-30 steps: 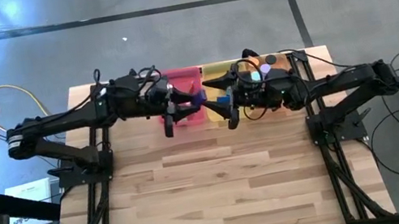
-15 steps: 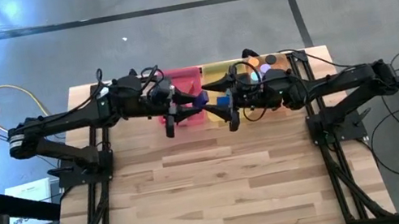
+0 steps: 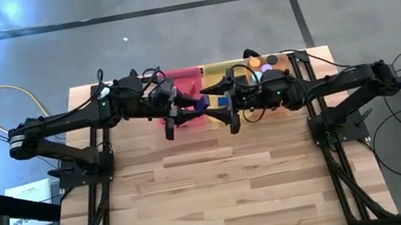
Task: Pick & Place Office items
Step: Put the purple digital clock into the yellow bin
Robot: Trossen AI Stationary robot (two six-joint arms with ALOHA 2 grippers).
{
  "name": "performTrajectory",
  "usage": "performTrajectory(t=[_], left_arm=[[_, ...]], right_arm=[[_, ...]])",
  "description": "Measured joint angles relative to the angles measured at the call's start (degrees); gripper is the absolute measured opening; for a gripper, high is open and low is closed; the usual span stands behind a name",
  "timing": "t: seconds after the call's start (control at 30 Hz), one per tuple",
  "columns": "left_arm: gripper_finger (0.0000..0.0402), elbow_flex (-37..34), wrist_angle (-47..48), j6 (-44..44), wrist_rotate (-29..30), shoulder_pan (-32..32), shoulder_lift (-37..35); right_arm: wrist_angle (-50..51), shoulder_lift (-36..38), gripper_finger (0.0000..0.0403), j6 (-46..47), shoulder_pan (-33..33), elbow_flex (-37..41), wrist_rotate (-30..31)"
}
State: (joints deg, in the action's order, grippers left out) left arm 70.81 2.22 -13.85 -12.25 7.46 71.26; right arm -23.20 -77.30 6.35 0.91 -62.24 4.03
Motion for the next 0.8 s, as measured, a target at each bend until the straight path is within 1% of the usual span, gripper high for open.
performTrajectory(t=[0.33,0.8], left_arm=[[0.0141,0.00,-0.33,-1.29,-0.98,0.02,-0.01],[0.0141,0.02,-0.20,-1.64,-1.16,0.02,-0.02]], right_arm=[[-0.74,-1.65,0.0281,0.84,0.00,-0.07,-1.35],[-1.38,-1.77,0.0281,0.87,0.00,0.00,-1.33]])
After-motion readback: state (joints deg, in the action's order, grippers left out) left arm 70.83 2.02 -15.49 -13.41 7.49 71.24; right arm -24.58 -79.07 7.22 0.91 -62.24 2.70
